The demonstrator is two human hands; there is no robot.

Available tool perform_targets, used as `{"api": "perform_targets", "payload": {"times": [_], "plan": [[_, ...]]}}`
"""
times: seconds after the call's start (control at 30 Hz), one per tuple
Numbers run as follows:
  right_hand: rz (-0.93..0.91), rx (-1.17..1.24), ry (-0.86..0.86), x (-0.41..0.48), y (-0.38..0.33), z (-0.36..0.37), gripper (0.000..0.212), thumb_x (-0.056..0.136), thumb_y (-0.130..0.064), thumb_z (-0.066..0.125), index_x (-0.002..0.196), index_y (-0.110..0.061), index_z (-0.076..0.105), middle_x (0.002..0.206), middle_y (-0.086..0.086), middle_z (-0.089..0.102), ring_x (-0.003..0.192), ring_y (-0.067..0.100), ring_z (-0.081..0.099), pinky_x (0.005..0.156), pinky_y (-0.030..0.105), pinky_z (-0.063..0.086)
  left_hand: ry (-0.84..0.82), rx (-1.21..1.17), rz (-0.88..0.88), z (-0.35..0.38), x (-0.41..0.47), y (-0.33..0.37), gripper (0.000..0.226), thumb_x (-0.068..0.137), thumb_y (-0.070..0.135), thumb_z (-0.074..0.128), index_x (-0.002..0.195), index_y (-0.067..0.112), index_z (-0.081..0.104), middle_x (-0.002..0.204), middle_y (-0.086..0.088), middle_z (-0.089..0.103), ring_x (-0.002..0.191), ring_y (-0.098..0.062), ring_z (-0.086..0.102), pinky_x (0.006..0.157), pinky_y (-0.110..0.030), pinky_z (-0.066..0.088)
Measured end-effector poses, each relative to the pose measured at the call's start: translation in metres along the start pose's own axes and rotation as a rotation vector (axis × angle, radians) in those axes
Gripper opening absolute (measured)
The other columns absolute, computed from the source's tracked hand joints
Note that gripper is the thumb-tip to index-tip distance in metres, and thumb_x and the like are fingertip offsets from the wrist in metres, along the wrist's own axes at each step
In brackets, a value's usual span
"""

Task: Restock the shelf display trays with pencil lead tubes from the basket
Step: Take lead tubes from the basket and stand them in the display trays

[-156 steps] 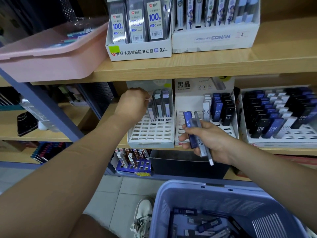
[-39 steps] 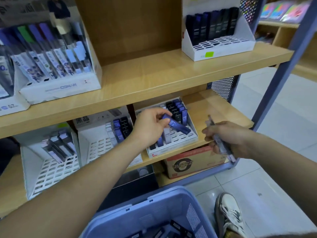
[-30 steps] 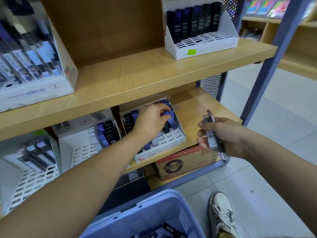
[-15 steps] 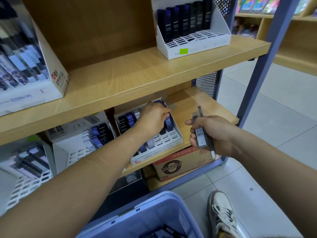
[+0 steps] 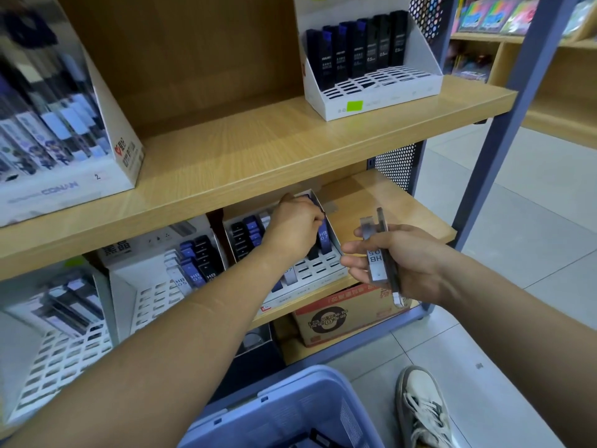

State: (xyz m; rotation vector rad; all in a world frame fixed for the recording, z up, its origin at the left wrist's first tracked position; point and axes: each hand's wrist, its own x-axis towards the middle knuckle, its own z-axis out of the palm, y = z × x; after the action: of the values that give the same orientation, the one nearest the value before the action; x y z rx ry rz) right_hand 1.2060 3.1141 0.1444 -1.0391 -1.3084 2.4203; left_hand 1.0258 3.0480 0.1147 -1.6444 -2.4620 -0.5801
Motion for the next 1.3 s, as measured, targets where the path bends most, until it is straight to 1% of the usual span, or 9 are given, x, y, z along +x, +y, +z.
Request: {"api": "perform_targets", "payload": {"times": [0.13, 0.3, 0.43, 0.53, 0.67, 0.77, 0.87, 1.03, 1.3], "plan": [[-0.003, 0.015, -0.005, 0.000, 0.002, 0.008, 0.015, 0.097, 0.002, 0.051, 0.110, -0.001, 0.058, 0.084, 0.019, 0.071, 0.070, 0.026, 0.073, 0.059, 0.037, 0.062, 0.098, -0.298, -0.190, -0.017, -0.022, 0.020, 0.021, 0.094, 0.014, 0.053, 0.106, 0.017, 0.071, 0.104, 0.001, 0.067, 0.092, -0.014, 0.059, 0.084, -0.023, 0.043], [-0.044, -0.037, -0.024, 0.003, 0.011, 0.032, 0.026, 0.093, -0.005, 0.060, 0.118, 0.002, 0.061, 0.107, 0.023, 0.070, 0.087, 0.029, 0.068, 0.086, 0.044, 0.057, -0.140, -0.919, -0.525, -0.045, -0.085, 0.044, 0.021, 0.091, 0.027, 0.061, 0.111, 0.025, 0.055, 0.093, -0.001, 0.068, 0.070, -0.012, 0.064, 0.063, -0.027, 0.055], [-0.028, -0.059, -0.095, 0.004, 0.026, 0.058, 0.010, 0.093, -0.006, 0.062, 0.102, -0.008, 0.066, 0.086, 0.012, 0.073, 0.071, 0.023, 0.068, 0.068, 0.035, 0.058, -0.114, -1.143, -0.679, -0.061, -0.116, 0.029, 0.037, 0.083, 0.014, 0.071, 0.114, 0.016, 0.049, 0.094, -0.011, 0.071, 0.066, -0.017, 0.068, 0.060, -0.025, 0.057], [-0.004, -0.103, -0.129, 0.006, 0.037, 0.077, 0.006, 0.094, -0.010, 0.061, 0.097, -0.013, 0.066, 0.086, 0.011, 0.073, 0.074, 0.022, 0.066, 0.067, 0.035, 0.055, -0.126, -1.079, -0.675, -0.078, -0.131, 0.013, 0.027, 0.086, 0.006, 0.067, 0.110, 0.012, 0.058, 0.090, -0.012, 0.072, 0.066, -0.017, 0.069, 0.062, -0.025, 0.058], [-0.023, -0.186, -0.058, 0.010, 0.040, 0.091, 0.009, 0.091, -0.011, 0.065, 0.086, -0.018, 0.064, 0.077, 0.005, 0.069, 0.058, 0.012, 0.059, 0.041, 0.021, 0.044, -0.126, -0.925, -0.632, -0.097, -0.151, -0.014, 0.019, 0.093, 0.005, 0.056, 0.103, 0.016, 0.068, 0.084, -0.006, 0.070, 0.068, -0.014, 0.069, 0.068, -0.025, 0.057], [-0.065, -0.442, -0.132, 0.011, 0.046, 0.100, 0.005, 0.091, -0.014, 0.067, 0.087, -0.017, 0.065, 0.075, 0.001, 0.066, 0.064, 0.012, 0.058, 0.040, 0.018, 0.039, -0.046, -0.901, -0.645, -0.105, -0.164, -0.036, 0.022, 0.095, 0.004, 0.053, 0.097, 0.015, 0.071, 0.070, -0.002, 0.068, 0.065, -0.012, 0.067, 0.068, -0.023, 0.056], [-0.012, -0.630, -0.254, 0.007, 0.056, 0.115, 0.006, 0.094, -0.020, 0.063, 0.095, -0.014, 0.063, 0.071, 0.004, 0.072, 0.068, 0.019, 0.064, 0.040, 0.017, 0.036, 0.032, -0.920, -0.687, -0.107, -0.175, -0.053, 0.019, 0.094, 0.002, 0.054, 0.095, 0.011, 0.070, 0.072, -0.006, 0.068, 0.066, -0.013, 0.066, 0.071, -0.026, 0.056], [0.061, -0.659, -0.300, 0.007, 0.064, 0.137, 0.010, 0.097, -0.024, 0.060, 0.099, -0.014, 0.061, 0.080, 0.008, 0.075, 0.055, 0.012, 0.063, 0.037, 0.014, 0.033, 0.095, -1.018, -0.754, -0.112, -0.183, -0.070, 0.015, 0.090, -0.002, 0.058, 0.102, 0.005, 0.065, 0.082, -0.014, 0.068, 0.065, -0.015, 0.068, 0.064, -0.021, 0.057], [0.118, -0.562, -0.344, 0.013, 0.076, 0.163, 0.007, 0.097, -0.019, 0.059, 0.095, -0.013, 0.063, 0.091, 0.013, 0.076, 0.065, 0.016, 0.069, 0.040, 0.014, 0.038, 0.042, -1.200, -0.795, -0.133, -0.198, -0.102, 0.023, 0.078, -0.010, 0.067, 0.094, 0.007, 0.069, 0.076, -0.009, 0.071, 0.071, -0.019, 0.070, 0.063, -0.020, 0.057]]}}
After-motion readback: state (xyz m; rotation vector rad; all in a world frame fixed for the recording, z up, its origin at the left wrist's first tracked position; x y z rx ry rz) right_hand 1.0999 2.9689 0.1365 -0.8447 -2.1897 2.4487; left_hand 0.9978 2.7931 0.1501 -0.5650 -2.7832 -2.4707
